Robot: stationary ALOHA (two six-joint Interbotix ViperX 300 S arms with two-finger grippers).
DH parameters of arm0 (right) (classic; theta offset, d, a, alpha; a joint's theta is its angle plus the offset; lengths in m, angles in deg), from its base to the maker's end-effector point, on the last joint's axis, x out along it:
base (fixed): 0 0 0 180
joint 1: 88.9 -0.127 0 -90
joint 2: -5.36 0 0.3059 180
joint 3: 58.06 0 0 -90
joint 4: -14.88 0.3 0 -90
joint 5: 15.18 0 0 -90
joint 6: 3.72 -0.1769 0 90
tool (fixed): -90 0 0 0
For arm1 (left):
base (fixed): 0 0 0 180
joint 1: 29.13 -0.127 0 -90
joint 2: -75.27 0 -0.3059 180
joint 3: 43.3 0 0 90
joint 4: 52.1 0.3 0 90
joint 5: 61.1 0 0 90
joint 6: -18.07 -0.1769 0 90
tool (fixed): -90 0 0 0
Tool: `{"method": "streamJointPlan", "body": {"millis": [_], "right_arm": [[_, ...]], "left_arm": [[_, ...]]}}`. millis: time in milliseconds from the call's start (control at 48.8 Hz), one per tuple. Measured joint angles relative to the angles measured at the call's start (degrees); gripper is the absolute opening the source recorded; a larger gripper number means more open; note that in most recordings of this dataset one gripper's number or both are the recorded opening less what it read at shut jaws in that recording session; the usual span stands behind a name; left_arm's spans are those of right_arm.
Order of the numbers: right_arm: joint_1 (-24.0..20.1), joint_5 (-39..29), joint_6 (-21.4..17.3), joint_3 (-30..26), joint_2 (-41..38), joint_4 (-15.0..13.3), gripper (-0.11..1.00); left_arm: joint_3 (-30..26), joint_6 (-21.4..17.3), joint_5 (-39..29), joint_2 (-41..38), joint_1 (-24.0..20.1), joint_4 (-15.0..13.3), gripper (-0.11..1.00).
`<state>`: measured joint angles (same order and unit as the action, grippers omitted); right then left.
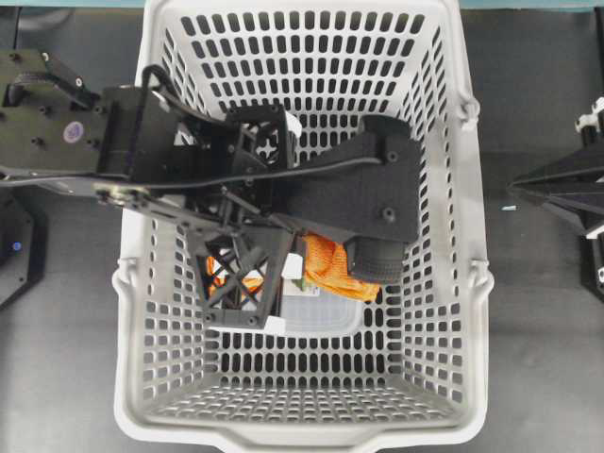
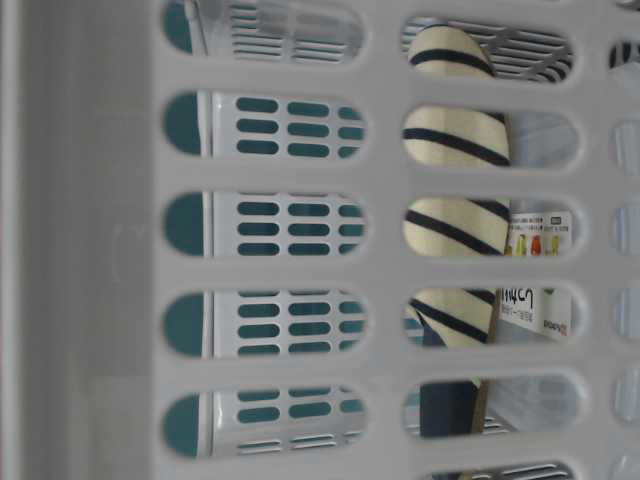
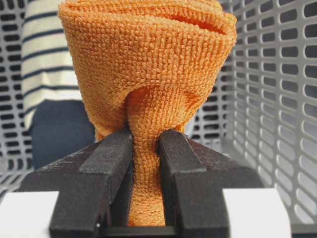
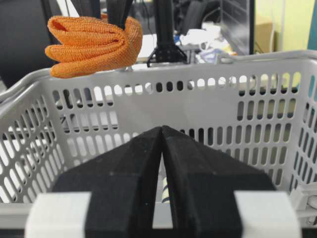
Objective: Pick up the orange cloth from the shopping basket with the left arm.
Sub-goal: 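Lift the pinched orange cloth upward out of the basket with the left gripper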
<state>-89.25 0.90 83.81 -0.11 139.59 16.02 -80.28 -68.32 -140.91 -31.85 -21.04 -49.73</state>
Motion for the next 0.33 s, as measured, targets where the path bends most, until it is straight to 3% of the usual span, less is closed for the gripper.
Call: {"method": "streamJointPlan", "body": {"millis": [328], "right_arm": [[0.00, 0.00, 0.09, 0.00, 0.09, 0.00, 0.00]], "left_arm": [[0.97, 0.18, -0.09, -0.09, 0.00, 0.09, 0.13]]}}
